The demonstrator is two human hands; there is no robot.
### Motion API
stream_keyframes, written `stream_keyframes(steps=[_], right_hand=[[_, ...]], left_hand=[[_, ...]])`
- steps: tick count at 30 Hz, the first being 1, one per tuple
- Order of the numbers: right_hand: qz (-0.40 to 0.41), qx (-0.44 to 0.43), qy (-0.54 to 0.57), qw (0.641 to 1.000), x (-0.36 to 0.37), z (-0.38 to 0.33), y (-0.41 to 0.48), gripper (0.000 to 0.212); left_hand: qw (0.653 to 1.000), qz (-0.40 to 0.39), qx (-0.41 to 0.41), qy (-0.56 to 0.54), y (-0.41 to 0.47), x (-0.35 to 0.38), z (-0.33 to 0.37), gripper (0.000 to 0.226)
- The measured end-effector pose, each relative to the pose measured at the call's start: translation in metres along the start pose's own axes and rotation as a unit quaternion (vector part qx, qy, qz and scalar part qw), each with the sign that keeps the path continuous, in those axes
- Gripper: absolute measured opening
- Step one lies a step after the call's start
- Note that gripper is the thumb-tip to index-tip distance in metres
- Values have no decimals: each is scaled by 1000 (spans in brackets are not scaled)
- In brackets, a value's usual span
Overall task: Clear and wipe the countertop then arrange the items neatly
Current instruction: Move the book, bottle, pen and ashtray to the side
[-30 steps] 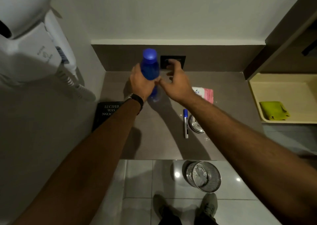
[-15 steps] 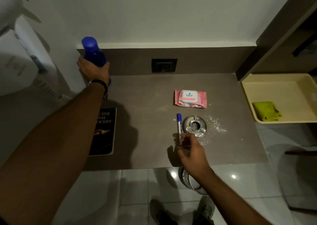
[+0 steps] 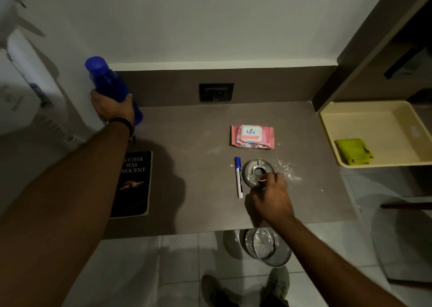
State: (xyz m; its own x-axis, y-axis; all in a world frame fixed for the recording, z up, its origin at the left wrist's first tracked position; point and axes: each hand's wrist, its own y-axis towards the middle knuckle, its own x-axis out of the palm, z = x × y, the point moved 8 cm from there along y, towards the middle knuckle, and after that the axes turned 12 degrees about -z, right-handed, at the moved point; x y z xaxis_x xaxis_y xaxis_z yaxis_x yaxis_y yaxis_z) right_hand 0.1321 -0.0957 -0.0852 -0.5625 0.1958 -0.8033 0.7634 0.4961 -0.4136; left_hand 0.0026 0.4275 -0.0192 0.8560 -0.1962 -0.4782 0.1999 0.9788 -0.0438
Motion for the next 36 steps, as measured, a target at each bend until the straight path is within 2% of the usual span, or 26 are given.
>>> stream_keyframes(steps=[2,5,7,8,9,11,14,16,19,22,25,29,33,36], right_hand=[[13,19,-59,998,-6,-1,8,65],[16,48,-109,993,-16,-2,19,90],[8,52,-119,991,-21,-5,28,103],[0,50,-119,992,-22,-7,32,108],[-10,48,-115,992,-22,-9,36,113],[-24,46,-104,993,-19,-11,40,119],[-24,41,-107,993,-17,-11,41,119],[-12,37,-116,993,-20,-10,41,115],[1,27,-132,991,-22,-8,41,110],[25,15,-128,991,-22,-5,37,108],[48,2,-130,990,-20,-5,30,109],[47,-1,-127,991,-14,-7,24,114],[66,-19,-104,992,-17,-16,21,113],[77,-47,-99,991,-23,-35,27,111]], left_hand=[[1000,4,-4,9,-3,2,2,87],[998,16,-66,4,-21,3,7,106],[995,45,-89,0,-59,4,13,117],[994,50,-89,-39,-88,10,13,115],[991,29,-87,-96,-123,22,7,107],[988,-91,-64,-109,-207,62,-5,86],[974,-226,-32,-2,-314,113,-24,46],[960,-266,-34,82,-350,133,-32,47],[928,-315,-54,194,-366,145,-33,49],[908,-321,-33,266,-370,148,-23,42],[901,-315,-22,297,-365,150,-16,33],[878,-357,-27,317,-361,155,-20,24],[884,-362,3,297,-350,145,-22,21],[903,-325,27,281,-325,114,-24,17]])
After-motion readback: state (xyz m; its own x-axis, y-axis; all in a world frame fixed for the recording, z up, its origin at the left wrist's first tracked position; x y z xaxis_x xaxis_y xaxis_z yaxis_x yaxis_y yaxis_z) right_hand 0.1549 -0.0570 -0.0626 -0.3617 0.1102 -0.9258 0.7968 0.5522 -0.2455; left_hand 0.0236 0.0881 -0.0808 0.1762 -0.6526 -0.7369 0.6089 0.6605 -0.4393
